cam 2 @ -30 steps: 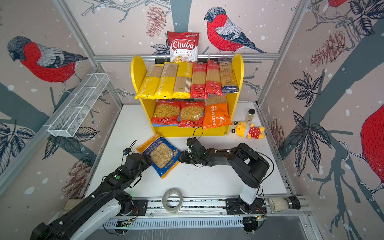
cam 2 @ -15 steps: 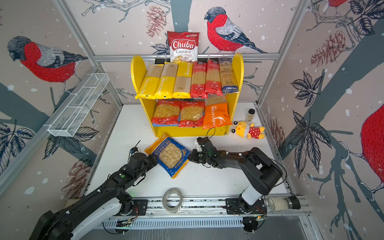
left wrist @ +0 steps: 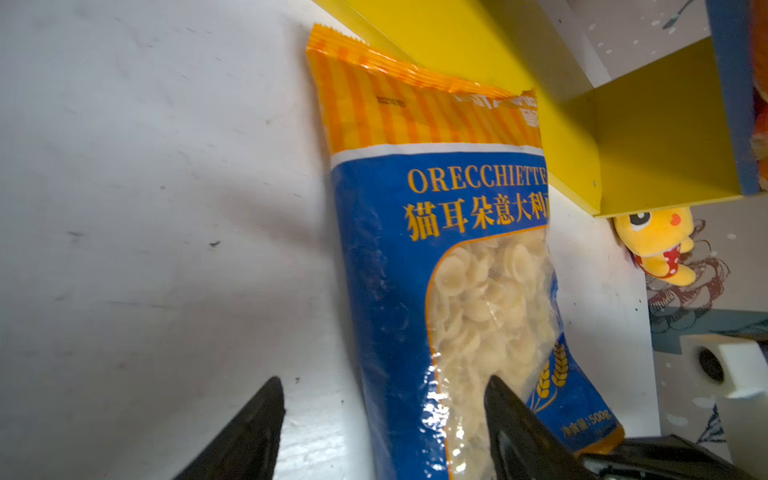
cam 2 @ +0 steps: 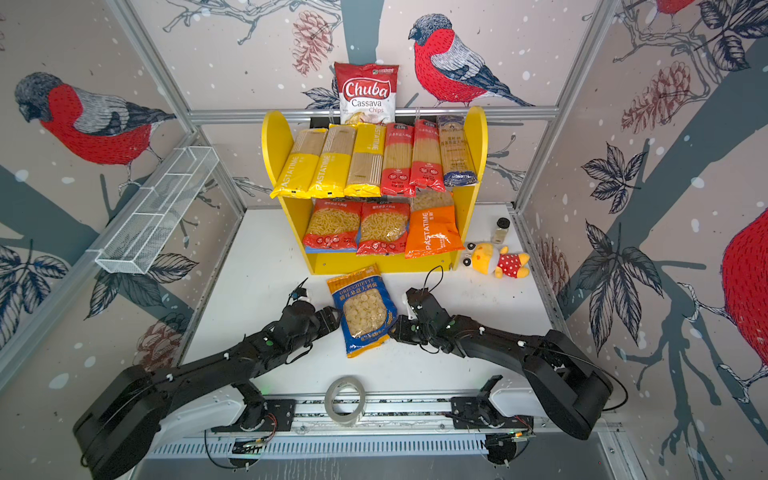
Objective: Place and organize the pasta boxes and bags onto the shelf
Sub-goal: 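Close both grippers on the blue orecchiette bag's edges from either side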
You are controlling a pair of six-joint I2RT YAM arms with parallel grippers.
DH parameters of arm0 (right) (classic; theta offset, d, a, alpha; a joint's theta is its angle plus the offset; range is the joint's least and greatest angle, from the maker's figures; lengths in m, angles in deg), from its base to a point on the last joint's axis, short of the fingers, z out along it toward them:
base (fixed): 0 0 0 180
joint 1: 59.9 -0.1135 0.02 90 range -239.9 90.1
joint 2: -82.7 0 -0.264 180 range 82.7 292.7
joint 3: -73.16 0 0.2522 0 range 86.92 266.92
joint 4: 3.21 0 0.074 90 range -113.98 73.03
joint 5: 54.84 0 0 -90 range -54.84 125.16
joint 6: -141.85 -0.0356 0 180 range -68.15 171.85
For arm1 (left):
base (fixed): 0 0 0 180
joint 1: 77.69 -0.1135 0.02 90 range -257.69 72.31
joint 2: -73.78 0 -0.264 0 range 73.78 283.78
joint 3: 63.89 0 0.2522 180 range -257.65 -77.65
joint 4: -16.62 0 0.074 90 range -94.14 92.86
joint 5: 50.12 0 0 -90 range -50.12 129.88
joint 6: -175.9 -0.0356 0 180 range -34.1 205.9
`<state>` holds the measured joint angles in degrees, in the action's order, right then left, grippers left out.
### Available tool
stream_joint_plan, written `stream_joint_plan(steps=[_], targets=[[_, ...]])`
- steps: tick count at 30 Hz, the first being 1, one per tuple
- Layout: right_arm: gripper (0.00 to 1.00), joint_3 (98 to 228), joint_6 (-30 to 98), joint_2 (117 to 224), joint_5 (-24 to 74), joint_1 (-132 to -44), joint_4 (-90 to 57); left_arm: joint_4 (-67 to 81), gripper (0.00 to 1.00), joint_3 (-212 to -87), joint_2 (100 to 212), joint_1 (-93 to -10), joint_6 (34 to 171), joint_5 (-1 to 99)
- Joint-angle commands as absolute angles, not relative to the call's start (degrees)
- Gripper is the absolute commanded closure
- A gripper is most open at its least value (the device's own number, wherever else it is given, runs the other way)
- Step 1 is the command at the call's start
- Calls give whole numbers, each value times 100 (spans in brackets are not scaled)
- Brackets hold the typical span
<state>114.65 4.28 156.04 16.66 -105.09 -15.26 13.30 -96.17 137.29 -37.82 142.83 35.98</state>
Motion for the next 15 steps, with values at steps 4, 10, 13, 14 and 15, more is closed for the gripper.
stream_joint_plan(steps=[4,10,13,14,15], targets=[[47,11537,1183,15108,1783,-9798,-2027,2076,27,-9680,14168,-3779,13963,4177],[36,11853,1432,15816,1959,-9715,-1562,2295,30,-9887,14797,-3779,13804,4575],[36,11971,1382,16253,2028,-9842,-1121,2235,33,-9985,14974,-3779,13728,4572],[36,12032,1371,16428,2044,-9894,-1025,2245,34,-9988,15005,-3779,13714,4564],[37,12104,1371,16594,2044,-9958,-944,2271,35,-9980,15036,-3779,13697,4558]])
